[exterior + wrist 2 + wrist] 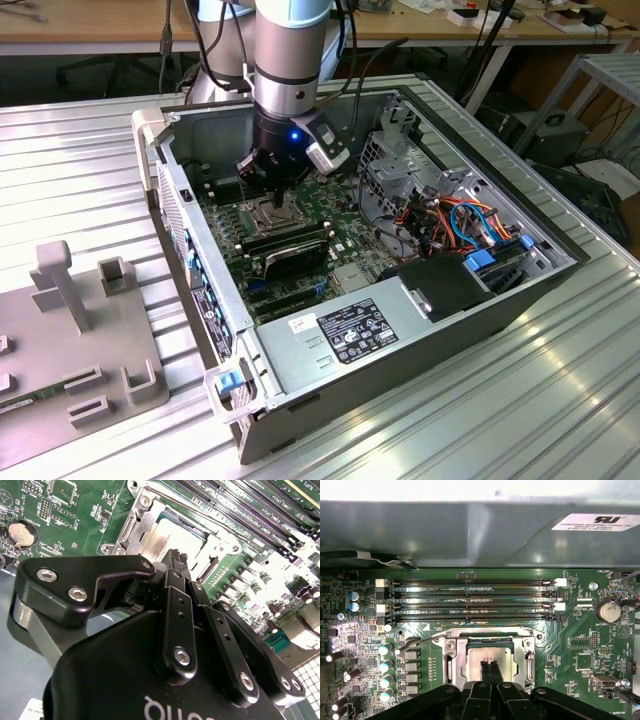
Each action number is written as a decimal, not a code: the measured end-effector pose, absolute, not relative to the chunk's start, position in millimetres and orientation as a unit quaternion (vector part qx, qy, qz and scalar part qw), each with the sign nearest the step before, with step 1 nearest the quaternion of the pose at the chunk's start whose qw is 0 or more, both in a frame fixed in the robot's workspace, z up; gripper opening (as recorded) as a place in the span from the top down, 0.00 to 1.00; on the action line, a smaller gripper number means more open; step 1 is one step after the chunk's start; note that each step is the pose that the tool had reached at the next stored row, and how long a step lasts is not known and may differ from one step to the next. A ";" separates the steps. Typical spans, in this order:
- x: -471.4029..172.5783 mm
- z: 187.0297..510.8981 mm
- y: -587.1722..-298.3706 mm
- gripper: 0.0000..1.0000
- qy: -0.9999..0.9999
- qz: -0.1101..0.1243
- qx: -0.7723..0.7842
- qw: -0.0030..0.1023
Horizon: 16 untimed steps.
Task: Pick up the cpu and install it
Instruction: 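Install the first cpu locking lever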
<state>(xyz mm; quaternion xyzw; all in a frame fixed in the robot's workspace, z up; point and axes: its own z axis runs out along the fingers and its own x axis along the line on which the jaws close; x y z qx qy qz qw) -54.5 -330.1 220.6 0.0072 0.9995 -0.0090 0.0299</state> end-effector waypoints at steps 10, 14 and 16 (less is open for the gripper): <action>-60.0 220.6 -329.8 0.89 0.999 -0.009 0.007 0.030; -65.7 220.6 -329.8 0.89 0.999 -0.009 0.007 0.030; -69.5 220.6 -329.8 0.89 0.999 -0.009 0.007 0.030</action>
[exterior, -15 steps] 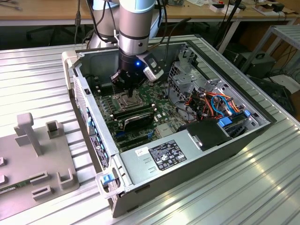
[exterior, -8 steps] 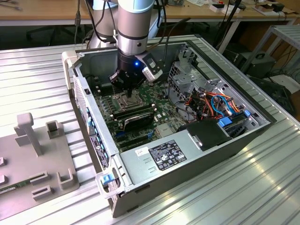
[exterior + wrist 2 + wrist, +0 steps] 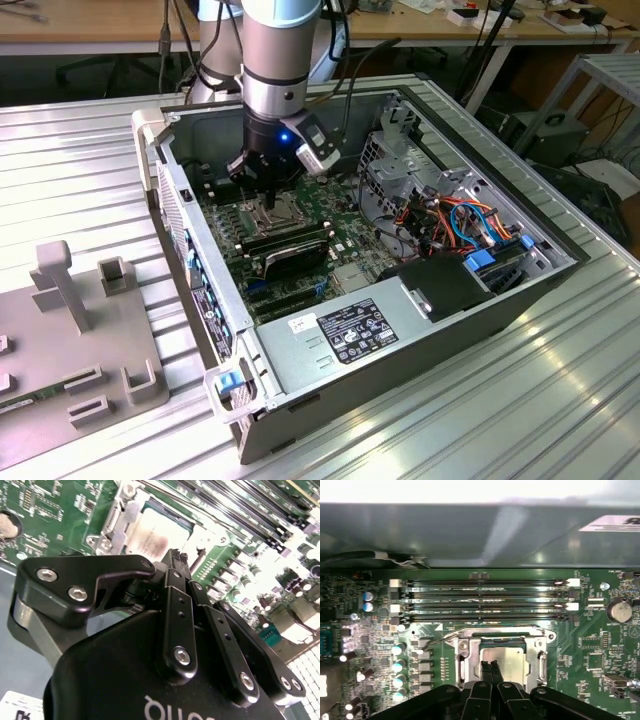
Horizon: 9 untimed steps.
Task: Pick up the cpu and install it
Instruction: 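Install the first cpu locking lever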
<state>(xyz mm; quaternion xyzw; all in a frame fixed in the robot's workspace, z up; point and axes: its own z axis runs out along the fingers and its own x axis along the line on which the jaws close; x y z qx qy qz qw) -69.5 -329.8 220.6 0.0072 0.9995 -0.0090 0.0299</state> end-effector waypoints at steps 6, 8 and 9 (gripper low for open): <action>-81.2 220.5 -329.8 0.89 0.999 -0.009 0.007 0.030; -81.7 220.6 -329.8 0.89 0.999 -0.009 0.007 0.030; -81.7 220.6 -329.8 0.89 0.999 -0.009 0.007 0.030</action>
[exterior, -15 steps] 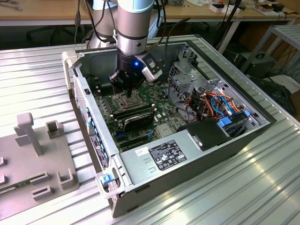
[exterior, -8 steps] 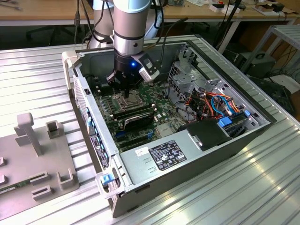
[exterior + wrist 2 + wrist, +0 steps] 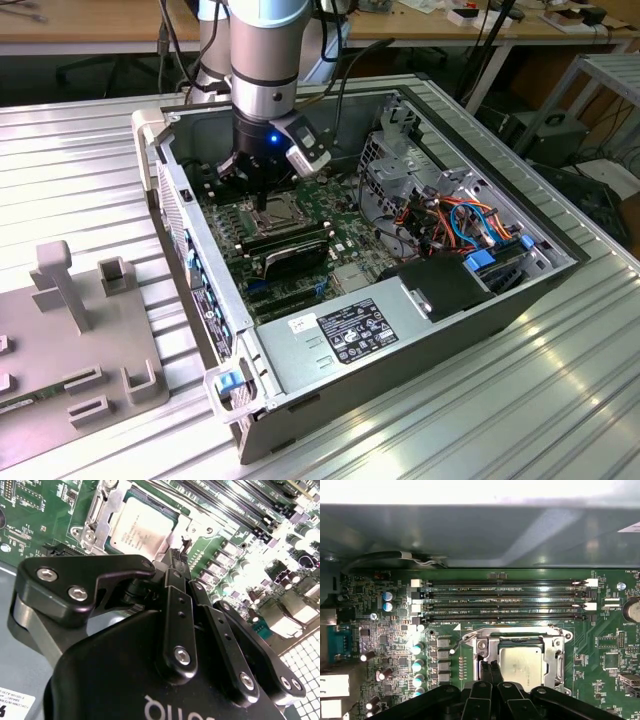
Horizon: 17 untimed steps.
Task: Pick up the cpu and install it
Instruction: 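Install the first cpu locking lever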
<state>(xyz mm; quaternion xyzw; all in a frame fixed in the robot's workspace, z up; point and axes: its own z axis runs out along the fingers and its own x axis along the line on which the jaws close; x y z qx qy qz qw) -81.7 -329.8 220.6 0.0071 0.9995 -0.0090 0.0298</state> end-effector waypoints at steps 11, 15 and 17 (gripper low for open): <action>-81.9 224.7 -329.8 0.89 0.999 -0.009 0.007 0.030; -81.9 231.6 -329.8 0.89 0.999 -0.009 0.007 0.030; -81.9 235.5 -329.8 0.89 0.999 -0.009 0.007 0.030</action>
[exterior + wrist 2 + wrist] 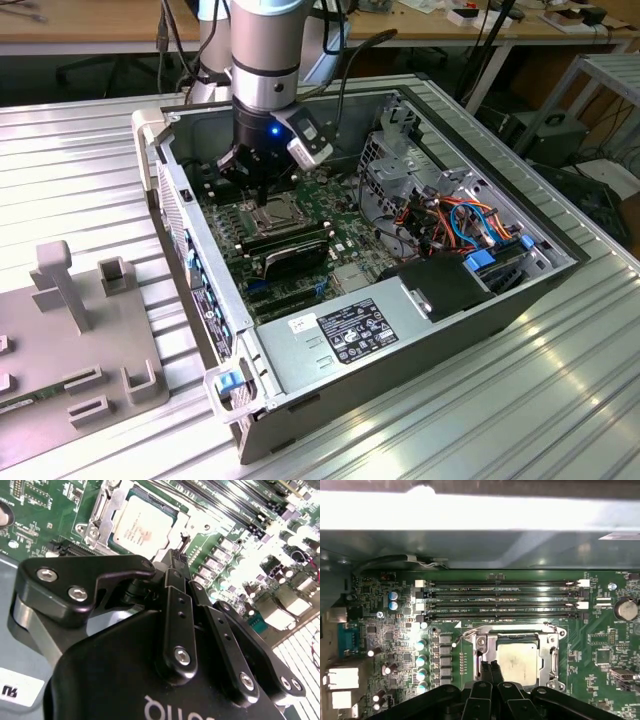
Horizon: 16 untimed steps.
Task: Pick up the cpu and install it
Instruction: 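Install the first cpu locking lever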
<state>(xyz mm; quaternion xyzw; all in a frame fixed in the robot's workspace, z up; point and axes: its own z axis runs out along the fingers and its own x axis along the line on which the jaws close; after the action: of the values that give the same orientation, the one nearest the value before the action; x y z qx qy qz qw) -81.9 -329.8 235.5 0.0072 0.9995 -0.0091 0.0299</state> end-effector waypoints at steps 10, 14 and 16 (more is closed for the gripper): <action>-83.5 248.6 -329.8 0.89 0.999 -0.009 0.007 0.030; -92.8 248.6 -329.4 0.89 0.999 -0.009 0.007 0.033; -100.1 248.6 -329.2 0.89 0.999 -0.009 0.007 0.034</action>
<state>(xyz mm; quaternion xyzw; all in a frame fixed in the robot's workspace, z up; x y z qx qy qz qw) -100.1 -329.2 248.6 0.0072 0.9993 -0.0092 0.0344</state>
